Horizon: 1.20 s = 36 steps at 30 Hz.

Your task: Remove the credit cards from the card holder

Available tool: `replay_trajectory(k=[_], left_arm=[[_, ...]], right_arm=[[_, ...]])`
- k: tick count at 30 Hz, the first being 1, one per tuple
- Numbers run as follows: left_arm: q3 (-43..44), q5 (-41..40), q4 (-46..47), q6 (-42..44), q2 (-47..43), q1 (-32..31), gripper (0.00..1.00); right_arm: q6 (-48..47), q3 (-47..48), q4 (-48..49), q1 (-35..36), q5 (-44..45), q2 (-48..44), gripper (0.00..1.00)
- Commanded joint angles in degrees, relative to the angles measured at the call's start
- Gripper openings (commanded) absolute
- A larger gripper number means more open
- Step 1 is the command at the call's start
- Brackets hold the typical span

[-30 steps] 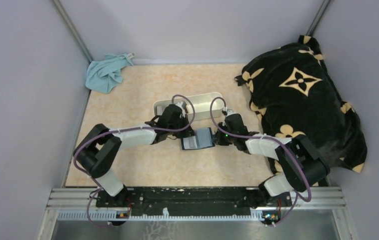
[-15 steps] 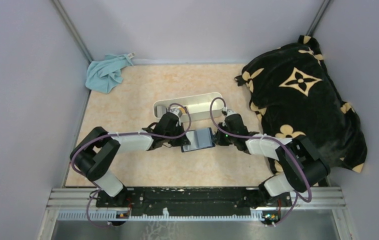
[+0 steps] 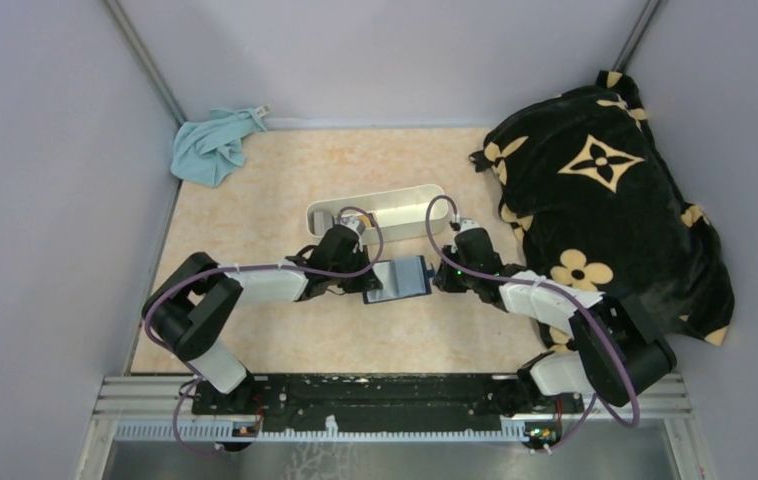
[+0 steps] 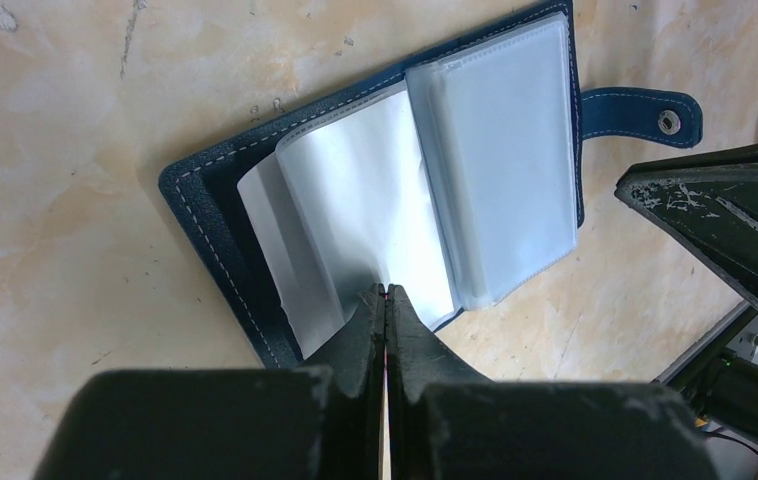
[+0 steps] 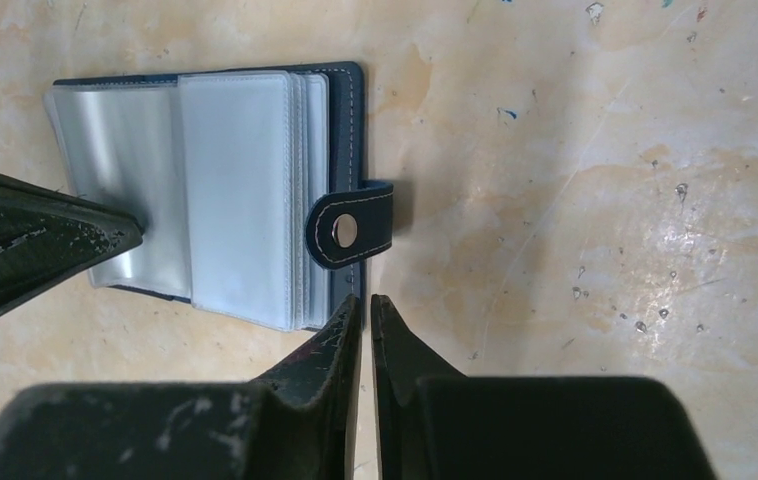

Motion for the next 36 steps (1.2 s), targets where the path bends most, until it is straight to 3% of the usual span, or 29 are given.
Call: replay_trajectory(k=[1,4,36], left_arm=[[0.0,-1.1,-0.8,-0.1,1.4,-0.7,0.00],[-0.1,-1.1,-0.7,-0.2,1.4,-0.8,0.00],[-0.3,-0.4,1.0,-1.1,3.7,-1.5,0.00]], right_arm=[[-1.0,3.1,0.6,0.7,-0.1,-1.4,0.05],[-1.0,3.7,0.7,1.3,-0.1,-0.6,0.00],[-0.4,7.7,2.7,5.3,-0.8,6.2,0.00]])
